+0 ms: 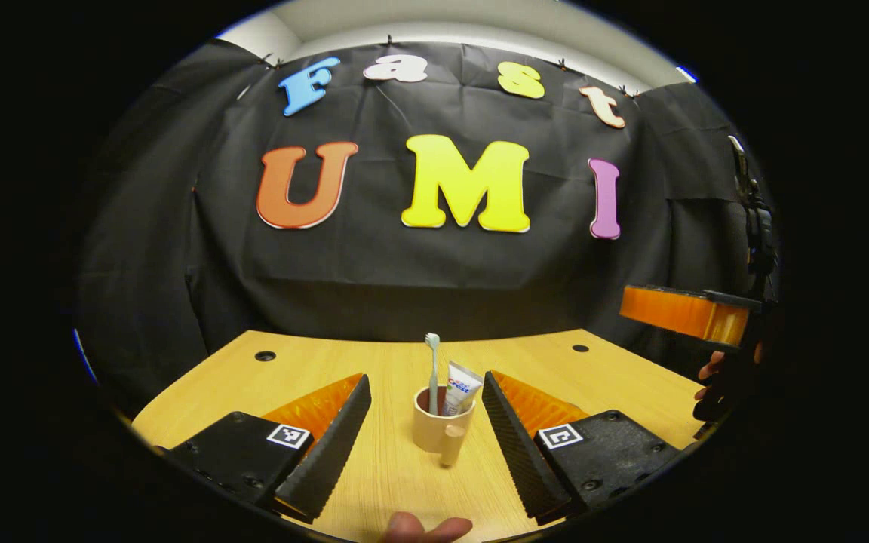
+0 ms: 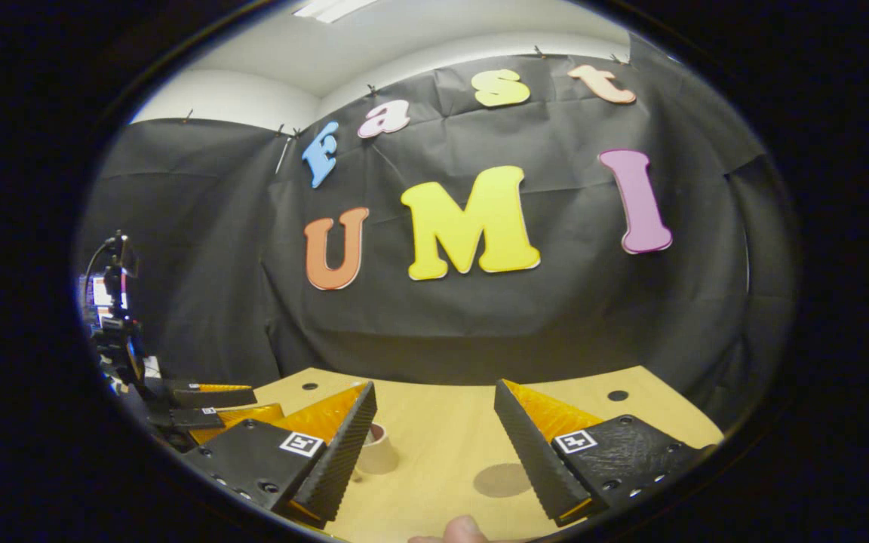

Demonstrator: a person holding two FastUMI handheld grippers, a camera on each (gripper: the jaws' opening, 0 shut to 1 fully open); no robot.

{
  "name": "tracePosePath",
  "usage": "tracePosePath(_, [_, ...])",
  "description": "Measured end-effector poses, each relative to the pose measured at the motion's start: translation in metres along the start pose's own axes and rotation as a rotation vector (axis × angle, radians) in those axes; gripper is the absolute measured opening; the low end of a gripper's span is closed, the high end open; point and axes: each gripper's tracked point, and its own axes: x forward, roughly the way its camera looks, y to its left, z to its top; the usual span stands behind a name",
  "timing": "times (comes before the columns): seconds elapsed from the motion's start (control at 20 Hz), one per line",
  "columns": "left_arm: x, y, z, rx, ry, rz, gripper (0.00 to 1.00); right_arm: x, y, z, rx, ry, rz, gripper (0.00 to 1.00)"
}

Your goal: Put the toothbrush and toothpaste on the desktop into the cup, then pick up the cup and place it on the coaster on the desktop.

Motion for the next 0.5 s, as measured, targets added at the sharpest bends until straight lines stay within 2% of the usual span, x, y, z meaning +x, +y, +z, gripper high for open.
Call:
tracePosePath(0.15, [0.014,-0.015,-0.008,-0.008,0.167,-0.052,0.94,-0.022,-0.035,0.009,-0.012,-0.014,-0.05,0.95])
tracePosePath(0.2, [0.018,-0.018,-0.013,-0.012,0.235,-0.063,0.94,-0.027,-0.043,0.011,-0.008,-0.016,-0.06,0.99])
tracePosePath(0.25, [0.02,-0.018,-0.02,-0.01,0.304,-0.073,0.94,-0.032,-0.049,0.012,-0.002,-0.018,-0.066,0.95])
tracePosePath(0.4, [0.029,-0.018,-0.039,0.046,0.504,-0.074,0.94,-0.041,-0.072,0.013,-0.017,-0.033,-0.098,0.95])
tracePosePath(0.45, [0.031,-0.021,-0.046,0.051,0.562,-0.073,0.94,-0.041,-0.079,0.011,-0.027,-0.029,-0.115,0.98])
tracePosePath(0.5, [0.032,-0.024,-0.053,0.04,0.628,-0.082,0.94,-0.041,-0.084,0.007,-0.028,-0.021,-0.124,0.95])
